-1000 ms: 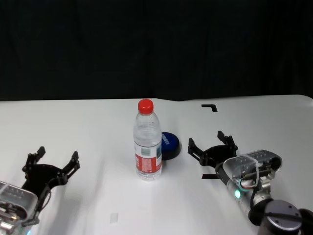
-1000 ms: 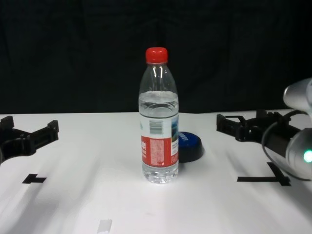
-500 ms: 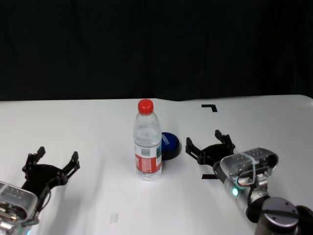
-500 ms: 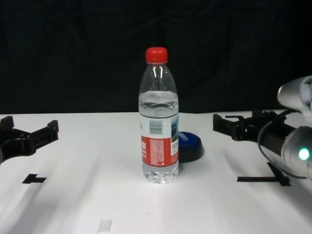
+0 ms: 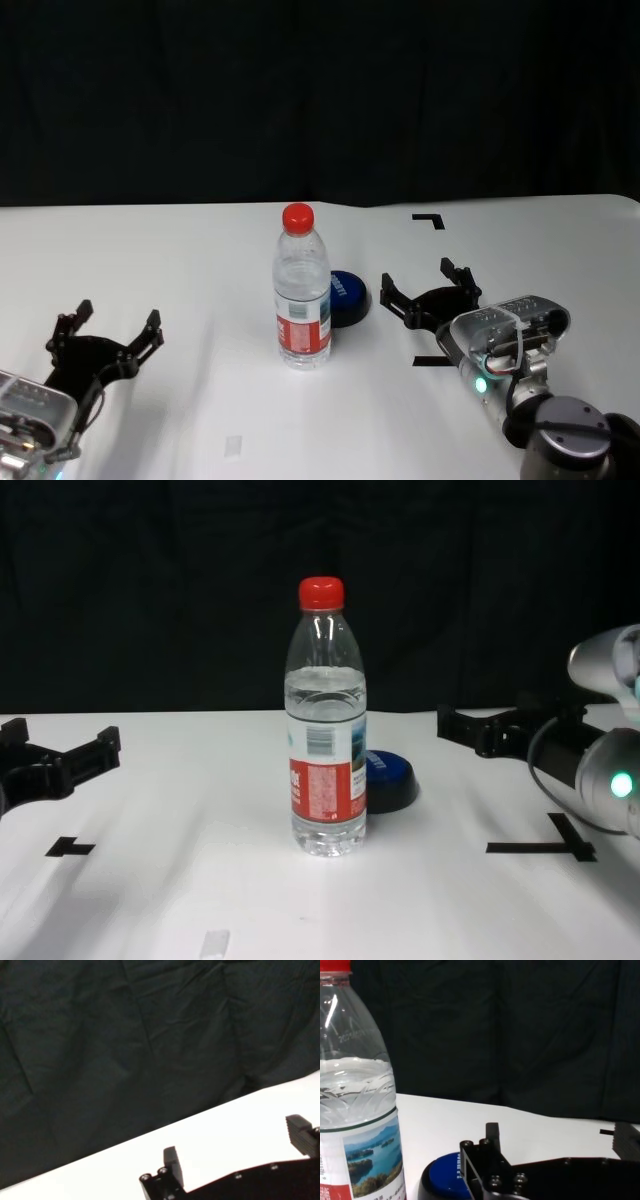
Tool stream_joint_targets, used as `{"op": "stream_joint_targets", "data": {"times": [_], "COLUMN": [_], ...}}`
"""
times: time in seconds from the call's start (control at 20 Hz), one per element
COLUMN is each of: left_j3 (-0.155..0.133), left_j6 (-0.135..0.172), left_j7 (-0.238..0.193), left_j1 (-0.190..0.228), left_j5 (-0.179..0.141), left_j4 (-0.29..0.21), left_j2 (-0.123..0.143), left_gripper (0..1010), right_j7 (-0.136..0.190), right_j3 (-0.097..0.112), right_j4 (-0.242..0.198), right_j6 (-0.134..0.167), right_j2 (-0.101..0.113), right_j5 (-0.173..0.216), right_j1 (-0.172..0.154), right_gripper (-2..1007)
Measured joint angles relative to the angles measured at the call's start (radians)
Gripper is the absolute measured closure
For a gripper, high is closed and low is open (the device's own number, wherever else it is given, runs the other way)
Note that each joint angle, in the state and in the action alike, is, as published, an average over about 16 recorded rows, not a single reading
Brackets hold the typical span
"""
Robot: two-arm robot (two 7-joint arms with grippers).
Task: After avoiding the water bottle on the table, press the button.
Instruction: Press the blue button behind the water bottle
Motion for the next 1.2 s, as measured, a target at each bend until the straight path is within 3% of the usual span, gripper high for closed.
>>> {"op": "stream_joint_targets", "data": {"times": [0.75, 1.2], "left_j3": [0.000, 0.000], "left_j6": [0.000, 0.000], "left_j7": [0.000, 0.000], "left_j1": [0.000, 0.000], "left_j5": [0.000, 0.000], "left_j4": [0.000, 0.000], "left_j2": [0.000, 0.000], "left_gripper": [1, 1], "right_j7": [0.002, 0.017], "right_j3": [0.001, -0.006], "right_j4": [0.004, 0.035], "right_j6": [-0.007, -0.020], "right_j2": [-0.001, 0.001], "right_j5": [0.003, 0.008], "right_j1": [0.006, 0.036], "right_gripper": [3, 3]}}
